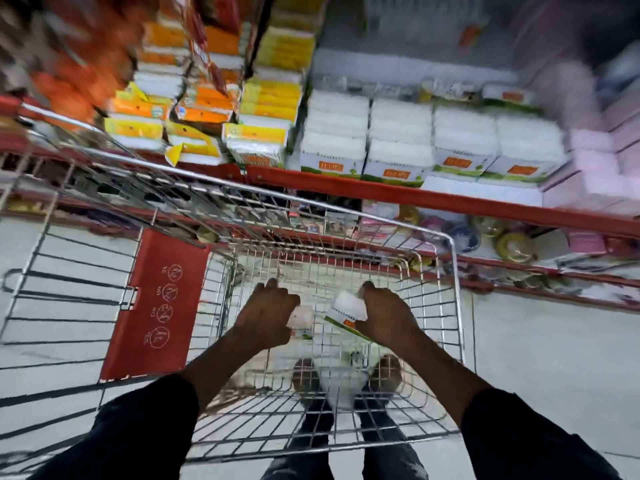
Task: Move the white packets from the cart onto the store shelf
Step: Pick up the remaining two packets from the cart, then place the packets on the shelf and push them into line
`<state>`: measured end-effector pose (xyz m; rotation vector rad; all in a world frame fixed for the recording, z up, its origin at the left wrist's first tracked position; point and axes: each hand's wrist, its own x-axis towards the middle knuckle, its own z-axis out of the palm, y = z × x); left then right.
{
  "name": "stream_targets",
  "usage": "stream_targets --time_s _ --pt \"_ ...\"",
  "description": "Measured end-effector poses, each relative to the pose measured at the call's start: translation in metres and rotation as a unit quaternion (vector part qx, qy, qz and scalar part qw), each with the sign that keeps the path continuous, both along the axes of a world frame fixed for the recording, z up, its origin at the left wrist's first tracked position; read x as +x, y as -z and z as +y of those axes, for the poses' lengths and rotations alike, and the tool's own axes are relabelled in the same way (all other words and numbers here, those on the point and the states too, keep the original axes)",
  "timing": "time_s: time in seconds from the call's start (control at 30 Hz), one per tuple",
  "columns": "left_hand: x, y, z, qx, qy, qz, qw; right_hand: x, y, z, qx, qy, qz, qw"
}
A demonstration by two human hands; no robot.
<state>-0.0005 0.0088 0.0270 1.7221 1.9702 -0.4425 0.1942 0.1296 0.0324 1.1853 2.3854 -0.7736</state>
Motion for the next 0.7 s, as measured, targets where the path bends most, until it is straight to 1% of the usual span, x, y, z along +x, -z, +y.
stream_targets --time_s 0.23,0.33,0.43,0.57,0.7 --pt "0.0 -0.117 0.036 0.12 -0.054 -0.036 0.991 0.006 -0.103 0.049 0.102 0.008 0.053 0.993" --pt "0.008 -0.161 0.058 0.154 -0.045 -0.037 0.986 0.017 -0.143 0.07 0.145 0.014 0.072 0.987" --pt "0.014 -0.189 0.084 0.195 -0.024 -0.029 0.98 0.031 -0.18 0.093 0.153 0.034 0.09 0.984" --pt "0.036 -0.225 0.13 0.22 -0.012 -0.027 0.975 0.061 -0.219 0.13 0.186 0.067 0.122 0.973" --pt "0.062 -0.241 0.175 0.246 -0.009 -0.028 0.969 0.092 -0.237 0.163 0.221 0.083 0.146 0.961"
